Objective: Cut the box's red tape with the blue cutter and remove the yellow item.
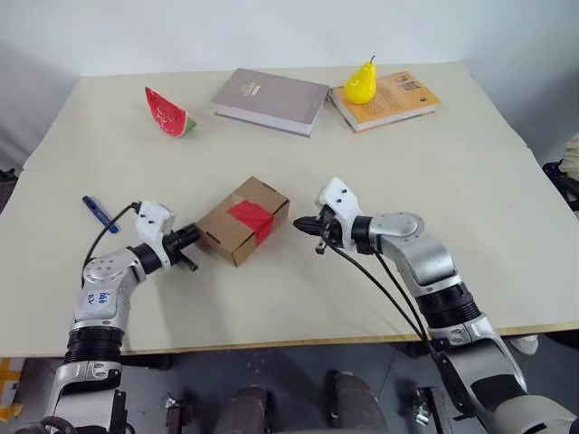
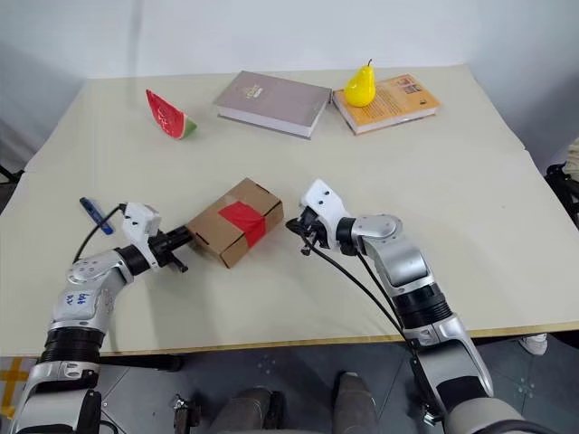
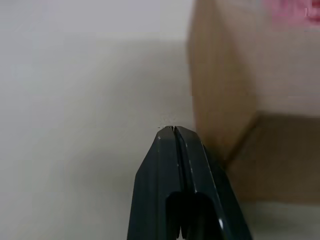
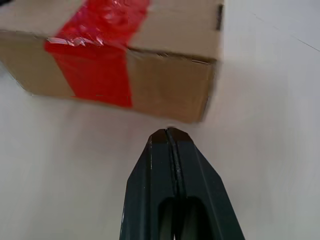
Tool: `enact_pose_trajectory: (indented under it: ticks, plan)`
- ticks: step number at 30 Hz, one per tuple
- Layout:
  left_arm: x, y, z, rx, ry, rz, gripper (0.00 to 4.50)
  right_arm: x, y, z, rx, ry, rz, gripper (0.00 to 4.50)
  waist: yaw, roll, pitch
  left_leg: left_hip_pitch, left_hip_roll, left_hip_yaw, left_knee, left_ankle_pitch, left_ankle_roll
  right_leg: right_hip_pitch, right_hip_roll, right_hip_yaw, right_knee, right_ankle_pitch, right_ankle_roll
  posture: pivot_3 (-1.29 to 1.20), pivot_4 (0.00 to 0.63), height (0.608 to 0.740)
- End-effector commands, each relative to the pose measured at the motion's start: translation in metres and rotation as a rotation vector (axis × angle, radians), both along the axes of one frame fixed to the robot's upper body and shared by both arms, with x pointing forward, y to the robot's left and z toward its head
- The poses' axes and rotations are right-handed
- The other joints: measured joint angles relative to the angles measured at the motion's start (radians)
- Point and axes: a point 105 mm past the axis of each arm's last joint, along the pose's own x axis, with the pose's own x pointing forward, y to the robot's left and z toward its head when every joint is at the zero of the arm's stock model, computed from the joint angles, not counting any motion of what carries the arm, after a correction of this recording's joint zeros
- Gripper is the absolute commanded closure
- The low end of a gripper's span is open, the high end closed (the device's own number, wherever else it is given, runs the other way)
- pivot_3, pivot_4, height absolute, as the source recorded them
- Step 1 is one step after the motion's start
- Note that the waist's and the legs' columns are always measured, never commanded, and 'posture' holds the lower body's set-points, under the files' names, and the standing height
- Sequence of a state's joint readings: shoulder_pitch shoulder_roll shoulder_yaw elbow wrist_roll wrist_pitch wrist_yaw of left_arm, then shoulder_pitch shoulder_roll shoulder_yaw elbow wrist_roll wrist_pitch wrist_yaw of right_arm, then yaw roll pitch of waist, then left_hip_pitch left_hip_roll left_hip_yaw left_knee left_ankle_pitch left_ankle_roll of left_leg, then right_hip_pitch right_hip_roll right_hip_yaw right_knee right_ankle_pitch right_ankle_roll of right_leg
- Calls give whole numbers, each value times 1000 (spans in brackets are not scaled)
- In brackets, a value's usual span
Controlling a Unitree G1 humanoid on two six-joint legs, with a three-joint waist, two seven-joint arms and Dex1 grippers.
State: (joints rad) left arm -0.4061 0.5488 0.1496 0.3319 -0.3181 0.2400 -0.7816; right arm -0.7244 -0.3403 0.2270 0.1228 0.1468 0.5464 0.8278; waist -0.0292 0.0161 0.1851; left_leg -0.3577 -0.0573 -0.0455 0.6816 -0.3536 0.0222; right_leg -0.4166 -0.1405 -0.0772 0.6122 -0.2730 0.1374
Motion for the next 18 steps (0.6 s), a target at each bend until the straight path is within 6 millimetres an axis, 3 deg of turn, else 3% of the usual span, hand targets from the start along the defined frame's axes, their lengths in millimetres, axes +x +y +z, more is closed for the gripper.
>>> enact_pose_trajectory:
  ticks: [1, 4, 9, 12, 18]
  plan:
    - [-14, -25, 12, -30, 13, -141, 4480, -1, 7, 25, 56, -55, 7, 4500, 1, 0, 0, 0, 0, 0, 0, 0, 0, 0, 0, 0, 0, 0, 0, 0, 150, 740]
    - [-31, -54, 10, -37, 75, -284, 4480, 4, 5, 28, 62, -68, -17, 4500, 1, 0, 0, 0, 0, 0, 0, 0, 0, 0, 0, 0, 0, 0, 0, 0, 150, 740]
    - [-48, -85, 8, -48, 152, -398, 4480, 10, 3, 32, 61, -75, -34, 4500, 2, 0, 0, 0, 0, 0, 0, 0, 0, 0, 0, 2, 0, 0, 0, 0, 150, 740]
    - [-60, -116, 7, -60, 180, -517, 4480, 12, 1, 35, 47, -85, -25, 4500, 3, 0, 0, 0, 0, 0, 0, 0, 0, 0, 0, 2, 0, 0, 0, 0, 150, 740]
    - [-57, -149, 6, -69, 148, -566, 4480, 10, -12, 28, -38, -102, -1, 4500, 5, 0, 0, 0, 0, 1, 0, 0, 0, 0, 0, 2, -1, 0, 0, 0, 150, 740]
